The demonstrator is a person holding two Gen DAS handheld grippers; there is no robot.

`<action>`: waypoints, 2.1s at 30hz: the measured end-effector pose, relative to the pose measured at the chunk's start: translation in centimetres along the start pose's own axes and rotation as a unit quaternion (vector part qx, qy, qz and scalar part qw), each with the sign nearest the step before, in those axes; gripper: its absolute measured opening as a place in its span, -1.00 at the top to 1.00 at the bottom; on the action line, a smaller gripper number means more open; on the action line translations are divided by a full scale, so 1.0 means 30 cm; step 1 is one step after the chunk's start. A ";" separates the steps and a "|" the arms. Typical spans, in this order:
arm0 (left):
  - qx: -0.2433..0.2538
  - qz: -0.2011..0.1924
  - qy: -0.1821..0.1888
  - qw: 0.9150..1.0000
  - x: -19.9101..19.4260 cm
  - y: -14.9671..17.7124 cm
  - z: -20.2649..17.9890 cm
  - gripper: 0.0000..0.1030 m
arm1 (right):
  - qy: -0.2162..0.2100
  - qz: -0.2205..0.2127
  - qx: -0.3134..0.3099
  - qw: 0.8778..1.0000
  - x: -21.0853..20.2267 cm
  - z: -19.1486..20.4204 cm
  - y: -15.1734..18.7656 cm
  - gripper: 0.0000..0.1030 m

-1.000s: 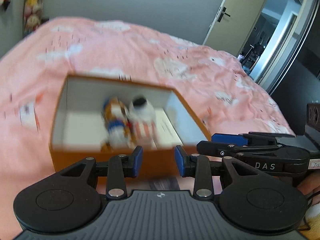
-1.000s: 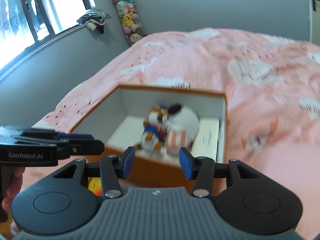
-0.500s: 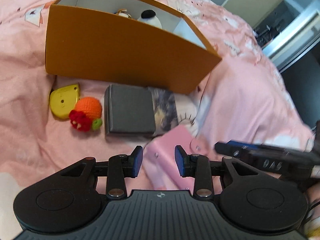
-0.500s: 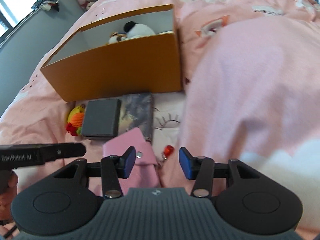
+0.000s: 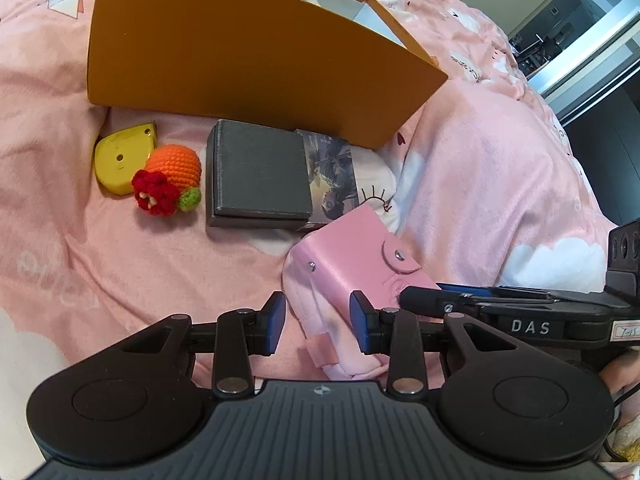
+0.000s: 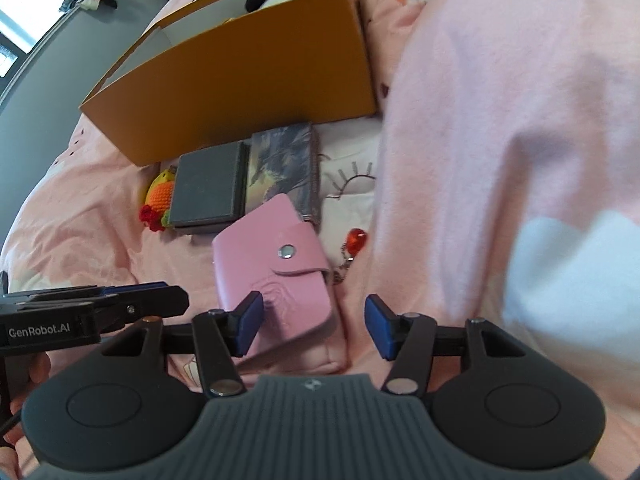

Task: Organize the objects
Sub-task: 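Grasp the pink wallet with the left gripper while the right moves to the pink bag, then grasp the pink bag's top loop with the right gripper and lift it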

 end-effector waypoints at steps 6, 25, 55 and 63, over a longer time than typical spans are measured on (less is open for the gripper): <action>-0.020 -0.005 0.008 1.000 -0.004 -0.003 0.020 0.24 | -0.010 -0.011 -0.033 0.999 -0.002 0.060 -0.002 0.24; -0.131 0.033 0.058 0.989 0.085 0.046 0.133 -0.24 | -0.046 0.014 -0.076 0.996 0.023 0.150 0.039 0.64; -0.073 -0.041 -0.013 0.996 -0.111 -0.007 0.153 0.61 | -0.002 0.041 -0.067 0.997 0.084 0.070 -0.018 0.07; -0.063 -0.029 -0.020 0.997 -0.089 -0.007 0.147 0.61 | 0.029 -0.010 -0.118 0.992 -0.010 0.134 -0.041 0.08</action>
Point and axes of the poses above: each gripper's, at about its wrist camera, not at the fingertips, and x roughly the way its jaws point, z to its left, y to its underside, the point moved 8 cm from there along x, roughly the way its jaws point, and after that the axes turned 13 degrees about y, right-handed, at the moved point
